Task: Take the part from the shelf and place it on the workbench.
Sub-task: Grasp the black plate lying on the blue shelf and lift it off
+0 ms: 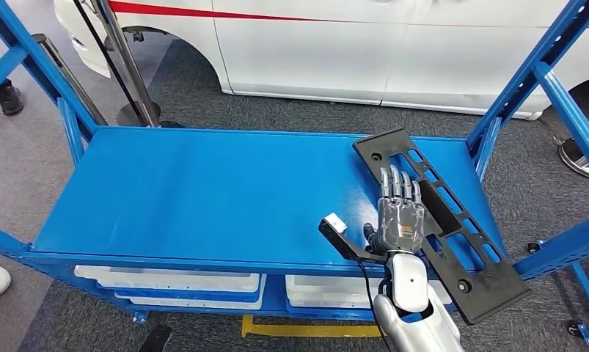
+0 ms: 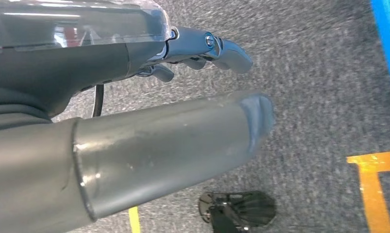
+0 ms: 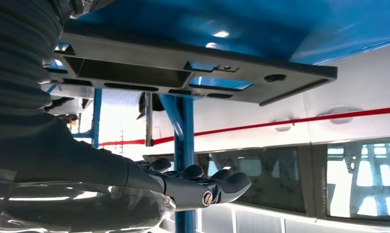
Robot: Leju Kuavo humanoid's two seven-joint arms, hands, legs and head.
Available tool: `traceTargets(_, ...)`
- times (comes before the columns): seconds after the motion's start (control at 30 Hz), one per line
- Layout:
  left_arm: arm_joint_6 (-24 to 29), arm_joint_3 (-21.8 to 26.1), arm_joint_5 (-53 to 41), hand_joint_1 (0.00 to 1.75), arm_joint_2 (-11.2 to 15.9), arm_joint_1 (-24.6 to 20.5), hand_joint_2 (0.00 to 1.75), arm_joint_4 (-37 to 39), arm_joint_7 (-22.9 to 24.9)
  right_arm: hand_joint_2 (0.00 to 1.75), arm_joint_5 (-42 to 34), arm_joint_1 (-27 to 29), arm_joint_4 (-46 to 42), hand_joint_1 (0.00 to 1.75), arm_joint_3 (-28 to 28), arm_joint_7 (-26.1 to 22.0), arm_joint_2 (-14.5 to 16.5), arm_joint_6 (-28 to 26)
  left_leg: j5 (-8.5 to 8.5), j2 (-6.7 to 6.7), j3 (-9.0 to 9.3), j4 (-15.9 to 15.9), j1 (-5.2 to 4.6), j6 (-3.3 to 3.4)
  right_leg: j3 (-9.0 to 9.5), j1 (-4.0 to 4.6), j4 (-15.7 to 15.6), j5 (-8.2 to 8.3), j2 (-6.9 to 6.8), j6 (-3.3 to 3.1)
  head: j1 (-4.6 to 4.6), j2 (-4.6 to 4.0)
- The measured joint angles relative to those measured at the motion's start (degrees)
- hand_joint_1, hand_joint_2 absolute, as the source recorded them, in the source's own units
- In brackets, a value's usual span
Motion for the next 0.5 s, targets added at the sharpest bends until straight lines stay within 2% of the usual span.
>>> traceTargets(0.03,0.0,0.0,0.0,0.0,0.0,-0.1,0.0,0.0,0.0,1.75,0.1,0.0,0.2,0.0,0.4,0.0,0.2,0.2,-0.31,-0.02,0.13,0.2,-0.09,-0.29,1.31,0.12,-3.1,1.22,0.03,-0.18,-0.01,0.0)
traceTargets(0.07,0.0,0.0,0.0,0.0,0.0,-0.1,0.0,0.0,-0.1,1.75,0.2,0.1,0.3,0.0,0.7,0.0,0.4,0.3,-0.54,-0.02,0.16,0.3,-0.17,-0.61,1.99,0.27,-4.8,1.56,0.07,-0.34,-0.02,0.0)
traceTargets(0.13,0.1,0.0,0.1,0.0,0.0,-0.2,0.0,0.0,-0.1,1.75,0.2,0.3,0.6,0.0,1.3,0.0,0.7,0.4,-0.73,0.02,0.16,0.2,-0.25,-1.23,2.14,0.47,-5.4,1.17,0.21,-0.71,-0.03,0.0)
traceTargets(0.2,0.1,0.0,0.1,0.0,0.0,-0.3,0.0,0.0,-0.1,1.75,0.3,0.5,0.7,0.0,1.8,0.0,1.1,0.7,-1.43,0.09,0.06,0.6,-0.14,-1.8,2.38,0.24,-5.8,1.17,0.23,-1.36,-0.04,0.0)
traceTargets(0.27,0.1,0.0,0.1,0.0,0.0,-0.4,0.0,0.0,-0.1,1.75,0.4,0.5,1.0,0.0,2.3,0.0,1.6,1.1,-4.03,0.13,-1.76,4.9,-0.01,-2.26,2.73,0.03,-6.1,1.14,0.15,-2.07,-0.04,0.0)
traceTargets(0.33,0.1,0.0,0.1,0.0,-0.1,-0.4,0.0,0.0,-0.1,1.75,0.4,0.8,1.6,0.0,3.0,0.0,2.2,1.3,-7.34,0.13,-5.47,12.5,0.02,-2.59,2.82,0.18,-6.1,0.99,0.1,-2.45,-0.04,0.0)
traceTargets(0.37,0.1,0.0,0.1,0.0,-0.1,-0.3,0.0,0.0,-0.1,1.75,0.5,1.0,1.9,0.0,3.3,0.0,2.4,1.3,-8.03,0.13,-7.06,15.3,0.02,-2.7,2.86,0.25,-6.1,0.92,0.09,-2.51,-0.04,0.0)
traceTargets(0.4,0.1,0.0,0.1,0.0,-0.1,-0.3,0.0,0.0,-0.1,1.75,0.5,1.1,2.3,0.0,3.5,0.0,2.5,1.3,-7.56,0.13,-7.75,16.2,0.03,-2.73,2.91,0.3,-6.1,0.85,0.11,-2.54,-0.04,0.0)
traceTargets(0.43,0.0,0.0,0.1,0.0,-0.1,-0.3,0.0,0.0,-0.1,1.75,0.6,1.2,2.7,0.0,3.7,0.1,2.7,1.3,-6.02,0.14,-7.4,14.9,0.03,-2.69,3.0,0.32,-6.0,0.75,0.14,-2.51,-0.04,0.0)
traceTargets(0.5,0.0,0.0,0.1,0.0,0.0,-0.4,0.0,0.0,-0.1,1.75,0.8,1.1,3.7,0.0,4.1,0.6,3.0,1.2,-1.78,0.15,-4.35,7.7,0.03,-2.38,3.25,0.32,-5.8,0.48,0.23,-2.29,-0.04,0.0)
